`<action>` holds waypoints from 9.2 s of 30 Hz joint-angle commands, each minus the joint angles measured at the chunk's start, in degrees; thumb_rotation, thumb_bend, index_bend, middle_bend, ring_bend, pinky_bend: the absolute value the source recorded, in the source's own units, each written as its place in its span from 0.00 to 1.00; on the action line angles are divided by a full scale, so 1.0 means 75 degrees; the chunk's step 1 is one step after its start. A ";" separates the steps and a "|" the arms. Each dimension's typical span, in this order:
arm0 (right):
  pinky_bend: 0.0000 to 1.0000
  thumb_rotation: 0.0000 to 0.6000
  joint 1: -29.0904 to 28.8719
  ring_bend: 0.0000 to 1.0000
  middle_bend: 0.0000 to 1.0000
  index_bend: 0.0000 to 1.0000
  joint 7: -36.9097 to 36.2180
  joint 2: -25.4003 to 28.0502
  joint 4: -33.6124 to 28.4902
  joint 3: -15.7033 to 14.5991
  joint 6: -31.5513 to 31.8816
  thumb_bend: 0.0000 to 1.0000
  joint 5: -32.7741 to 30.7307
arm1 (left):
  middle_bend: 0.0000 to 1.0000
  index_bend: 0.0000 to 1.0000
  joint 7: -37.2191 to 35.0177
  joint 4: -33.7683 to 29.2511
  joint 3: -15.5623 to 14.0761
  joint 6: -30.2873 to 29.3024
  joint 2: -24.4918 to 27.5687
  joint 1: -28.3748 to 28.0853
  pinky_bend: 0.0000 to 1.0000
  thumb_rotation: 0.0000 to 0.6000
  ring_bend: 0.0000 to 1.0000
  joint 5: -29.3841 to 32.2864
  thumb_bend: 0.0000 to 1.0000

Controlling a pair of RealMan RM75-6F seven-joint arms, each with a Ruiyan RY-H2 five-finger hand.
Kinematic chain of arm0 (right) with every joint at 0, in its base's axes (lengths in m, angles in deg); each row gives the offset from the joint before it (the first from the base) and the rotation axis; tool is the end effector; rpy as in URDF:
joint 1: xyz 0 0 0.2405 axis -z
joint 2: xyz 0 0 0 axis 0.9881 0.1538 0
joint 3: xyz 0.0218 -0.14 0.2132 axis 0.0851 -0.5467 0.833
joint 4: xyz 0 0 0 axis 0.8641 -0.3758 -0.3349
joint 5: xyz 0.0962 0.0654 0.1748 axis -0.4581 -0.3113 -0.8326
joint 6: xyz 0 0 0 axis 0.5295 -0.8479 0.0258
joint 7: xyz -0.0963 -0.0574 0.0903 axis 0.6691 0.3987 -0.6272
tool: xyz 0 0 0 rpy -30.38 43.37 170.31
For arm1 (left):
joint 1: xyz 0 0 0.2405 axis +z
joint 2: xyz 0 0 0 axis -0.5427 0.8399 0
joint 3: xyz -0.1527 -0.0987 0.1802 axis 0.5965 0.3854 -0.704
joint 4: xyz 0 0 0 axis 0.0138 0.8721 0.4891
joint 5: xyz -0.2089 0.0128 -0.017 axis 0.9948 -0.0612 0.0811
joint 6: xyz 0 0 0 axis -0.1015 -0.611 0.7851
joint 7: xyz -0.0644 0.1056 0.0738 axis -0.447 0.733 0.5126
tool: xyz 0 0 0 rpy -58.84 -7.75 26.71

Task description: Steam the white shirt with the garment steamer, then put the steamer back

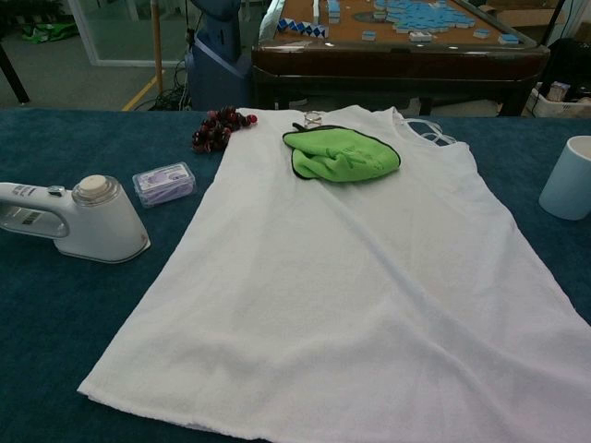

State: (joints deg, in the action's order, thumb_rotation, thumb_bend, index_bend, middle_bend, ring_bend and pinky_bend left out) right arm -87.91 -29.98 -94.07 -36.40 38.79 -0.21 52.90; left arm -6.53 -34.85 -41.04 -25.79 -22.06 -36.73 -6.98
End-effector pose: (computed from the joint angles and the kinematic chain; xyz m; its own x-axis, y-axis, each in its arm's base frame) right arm -0.2976 -0.1854 0.1682 0.4683 -0.0133 0.8835 -0.8741 -0.1532 0.4610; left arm -0.2946 0.1732 0.1456 0.4507 -0.0554 0.8909 0.8911 -0.0302 -0.4527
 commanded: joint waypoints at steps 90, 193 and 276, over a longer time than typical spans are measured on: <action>0.32 1.00 -0.0162 0.30 0.35 0.29 -0.0350 0.1025 -0.0373 0.0482 0.0217 0.18 -0.0362 | 0.42 0.51 0.2094 0.3366 0.1260 0.4296 -0.2929 -0.4041 0.38 1.00 0.36 0.3880 0.17; 0.20 1.00 -0.2635 0.13 0.21 0.13 0.0181 -0.1470 0.0665 -0.1215 -0.4052 0.57 0.0693 | 0.60 0.78 -0.0884 0.4583 0.1575 0.5018 -0.5219 -0.6068 0.59 1.00 0.51 0.2355 0.17; 0.20 1.00 -0.2611 0.13 0.23 0.13 0.0642 -0.1296 0.0199 -0.1603 -0.3936 0.57 0.0376 | 0.60 0.78 -0.2760 0.6492 0.1577 0.4818 -0.5440 -0.6288 0.59 1.00 0.50 0.1660 0.17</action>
State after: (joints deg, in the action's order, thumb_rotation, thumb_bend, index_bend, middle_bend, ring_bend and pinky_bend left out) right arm -107.48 -25.18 -103.79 -34.91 26.77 -29.72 55.74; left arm -27.10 13.97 -29.05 10.25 -62.84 -84.03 5.48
